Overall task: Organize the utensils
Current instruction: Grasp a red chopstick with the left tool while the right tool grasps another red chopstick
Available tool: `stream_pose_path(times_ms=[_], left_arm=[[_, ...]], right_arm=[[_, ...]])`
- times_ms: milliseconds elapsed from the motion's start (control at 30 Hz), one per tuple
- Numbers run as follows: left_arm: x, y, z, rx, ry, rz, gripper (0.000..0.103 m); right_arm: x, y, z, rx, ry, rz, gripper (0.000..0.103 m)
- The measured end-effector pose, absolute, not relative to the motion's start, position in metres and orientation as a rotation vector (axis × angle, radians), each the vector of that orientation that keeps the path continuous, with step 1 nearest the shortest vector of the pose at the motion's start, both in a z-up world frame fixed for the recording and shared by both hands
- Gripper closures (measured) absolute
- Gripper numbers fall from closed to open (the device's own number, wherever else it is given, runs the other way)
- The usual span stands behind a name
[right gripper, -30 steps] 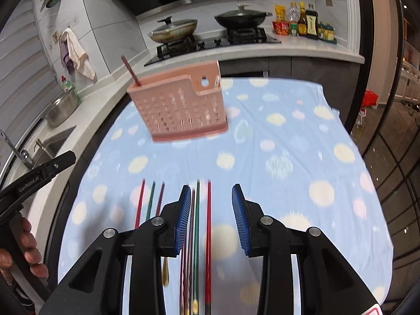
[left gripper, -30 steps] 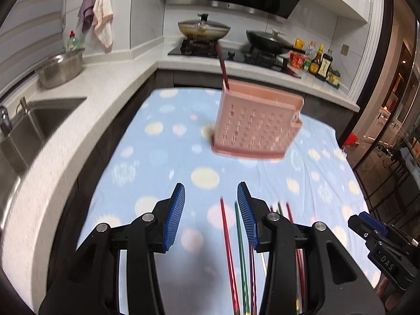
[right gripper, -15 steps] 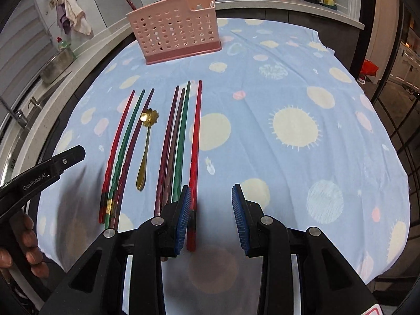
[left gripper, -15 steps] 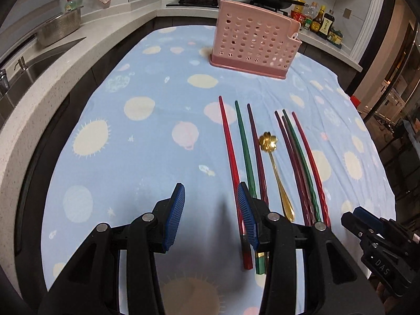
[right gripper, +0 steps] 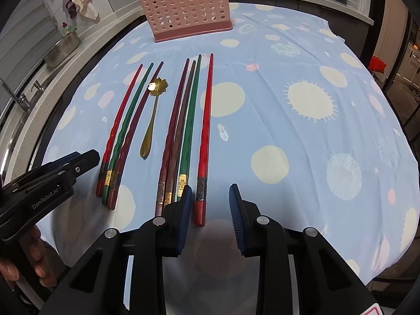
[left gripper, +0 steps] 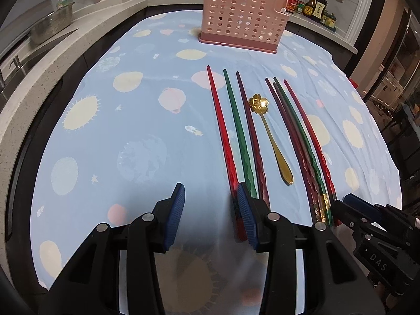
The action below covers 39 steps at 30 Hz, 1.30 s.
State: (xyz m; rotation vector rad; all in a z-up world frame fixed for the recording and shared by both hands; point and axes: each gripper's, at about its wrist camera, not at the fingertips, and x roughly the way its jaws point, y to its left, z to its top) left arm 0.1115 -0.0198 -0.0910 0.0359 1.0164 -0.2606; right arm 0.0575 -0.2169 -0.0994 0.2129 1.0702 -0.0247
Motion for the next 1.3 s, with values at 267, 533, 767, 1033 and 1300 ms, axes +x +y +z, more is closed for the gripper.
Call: stream_pose_path(times_ms=[267, 533, 767, 1033, 1300], left_arm=[[0.109, -0.027, -0.099, 0.052, 1.03, -0.28, 0.063], [0.103, -0.025, -0.101, 0.074, 1.021, -0.284, 0.064], [0.1, -0.023, -0.102, 0.079, 1.01, -0.271, 0.072], [0.102, -0.01, -0.102, 0.043, 1.011, -0.267, 0.095], [0.1, -0.004, -0.095, 0.001, 1.009, -0.276, 0.096]], right_arm=[[0.059, -0.218, -0.101, 0.213, 1.075, -0.027, 0.083], [0.058, -0.217, -0.102, 0.21, 1.075, -0.028, 0.083], [0.058, -0.217, -0.103, 0.203, 1.074, -0.029, 0.083], [0.058, -0.218, -0.103, 0.205, 1.074, -0.032, 0.091], [0.054, -0.219, -0.098, 0.197, 1.06, -0.034, 0.096]])
